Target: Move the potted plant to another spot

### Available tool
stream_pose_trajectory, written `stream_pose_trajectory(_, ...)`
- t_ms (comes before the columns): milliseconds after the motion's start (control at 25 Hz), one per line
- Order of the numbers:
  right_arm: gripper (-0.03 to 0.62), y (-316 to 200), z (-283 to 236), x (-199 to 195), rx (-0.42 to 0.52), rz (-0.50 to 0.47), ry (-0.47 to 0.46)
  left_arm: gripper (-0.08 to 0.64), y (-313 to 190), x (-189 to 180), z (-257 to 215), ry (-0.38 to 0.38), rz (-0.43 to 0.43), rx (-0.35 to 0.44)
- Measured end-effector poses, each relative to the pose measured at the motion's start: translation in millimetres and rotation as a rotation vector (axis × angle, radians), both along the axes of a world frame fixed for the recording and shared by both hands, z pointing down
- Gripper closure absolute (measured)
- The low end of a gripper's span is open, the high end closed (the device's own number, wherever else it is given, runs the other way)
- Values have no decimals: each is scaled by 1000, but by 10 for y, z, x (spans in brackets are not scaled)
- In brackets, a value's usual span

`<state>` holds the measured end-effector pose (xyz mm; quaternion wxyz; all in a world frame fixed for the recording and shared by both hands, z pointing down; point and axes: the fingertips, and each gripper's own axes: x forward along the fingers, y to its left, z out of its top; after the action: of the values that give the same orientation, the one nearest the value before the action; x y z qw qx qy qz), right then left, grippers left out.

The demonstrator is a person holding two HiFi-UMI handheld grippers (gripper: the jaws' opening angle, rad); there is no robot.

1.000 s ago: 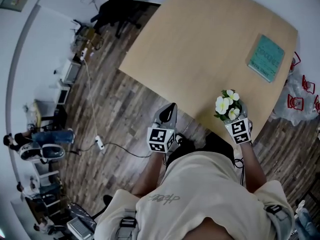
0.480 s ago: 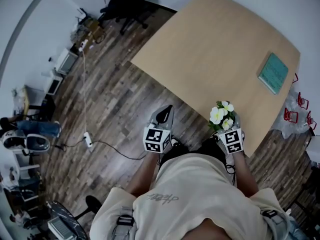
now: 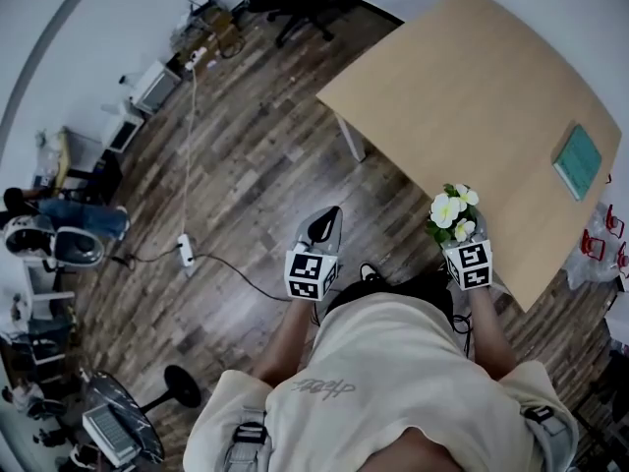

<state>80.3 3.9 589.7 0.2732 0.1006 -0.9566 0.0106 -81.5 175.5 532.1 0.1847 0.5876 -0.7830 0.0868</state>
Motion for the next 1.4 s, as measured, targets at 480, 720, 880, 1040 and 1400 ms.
stream_pose_trajectory(480,245,280,-160,-807,34,-51,1,541,703,-597,69,33,-123,38)
stream_pose_trajectory(720,245,354,-200,-1027,26,-78,5,541,906,-698,205,78,-164,26)
stream_pose_trajectory(880,245,368,-92,-1084,12,-105,21,541,860,-749,235,80,-186,27)
stream_pose_trajectory(1040,245,289,-27,-1200,-9,-118,26,541,745,-877,222,75,-193,10)
stream_pose_trajectory(1400,245,-185,69,-1636,-48,-117,-20,541,-28,-1369,75,38,-126,-21)
